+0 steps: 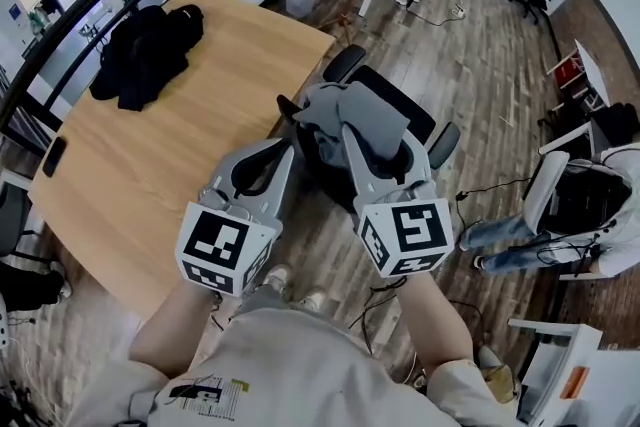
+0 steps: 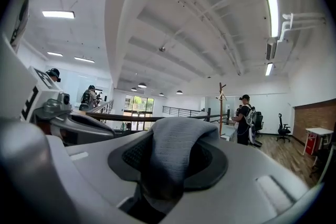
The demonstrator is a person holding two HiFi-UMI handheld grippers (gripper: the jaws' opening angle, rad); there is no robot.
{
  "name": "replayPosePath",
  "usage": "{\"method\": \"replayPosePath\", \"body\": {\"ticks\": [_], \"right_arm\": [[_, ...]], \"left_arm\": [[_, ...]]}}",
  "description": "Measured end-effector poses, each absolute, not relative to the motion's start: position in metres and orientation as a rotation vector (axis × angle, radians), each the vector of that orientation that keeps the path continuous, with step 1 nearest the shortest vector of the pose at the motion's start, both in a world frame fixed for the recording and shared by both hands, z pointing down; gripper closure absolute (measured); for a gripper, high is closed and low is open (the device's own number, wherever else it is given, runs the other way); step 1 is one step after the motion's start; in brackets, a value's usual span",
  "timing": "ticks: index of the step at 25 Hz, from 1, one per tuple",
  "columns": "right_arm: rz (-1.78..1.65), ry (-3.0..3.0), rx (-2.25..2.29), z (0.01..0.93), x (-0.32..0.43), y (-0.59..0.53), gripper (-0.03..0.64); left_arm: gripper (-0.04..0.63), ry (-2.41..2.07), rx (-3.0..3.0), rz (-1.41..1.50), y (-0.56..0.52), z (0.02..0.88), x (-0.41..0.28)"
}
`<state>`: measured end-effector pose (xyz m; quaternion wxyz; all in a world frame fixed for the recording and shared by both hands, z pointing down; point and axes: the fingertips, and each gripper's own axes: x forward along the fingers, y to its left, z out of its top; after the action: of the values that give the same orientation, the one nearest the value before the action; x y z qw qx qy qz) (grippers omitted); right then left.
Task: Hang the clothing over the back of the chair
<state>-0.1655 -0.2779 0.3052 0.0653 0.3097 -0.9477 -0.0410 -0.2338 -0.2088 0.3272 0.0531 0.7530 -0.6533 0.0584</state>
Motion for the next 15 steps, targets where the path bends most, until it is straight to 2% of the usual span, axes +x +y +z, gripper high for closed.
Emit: {"method": "replayPosePath", "body": {"ticks": [8, 15], "right_arm": [[-0.065, -2.841, 0.824, 0.323, -0.154, -0.218, 0.453], [-0.124, -2.899, 0.763, 0.295, -0.122, -0.167, 0.456]], "left_arm": [[0.592, -1.965, 2.286, 0.177, -0.195, 0.340, -0.235], [0.592, -1.919, 2.332, 0.191, -0.191, 0.338, -0.217]]}}
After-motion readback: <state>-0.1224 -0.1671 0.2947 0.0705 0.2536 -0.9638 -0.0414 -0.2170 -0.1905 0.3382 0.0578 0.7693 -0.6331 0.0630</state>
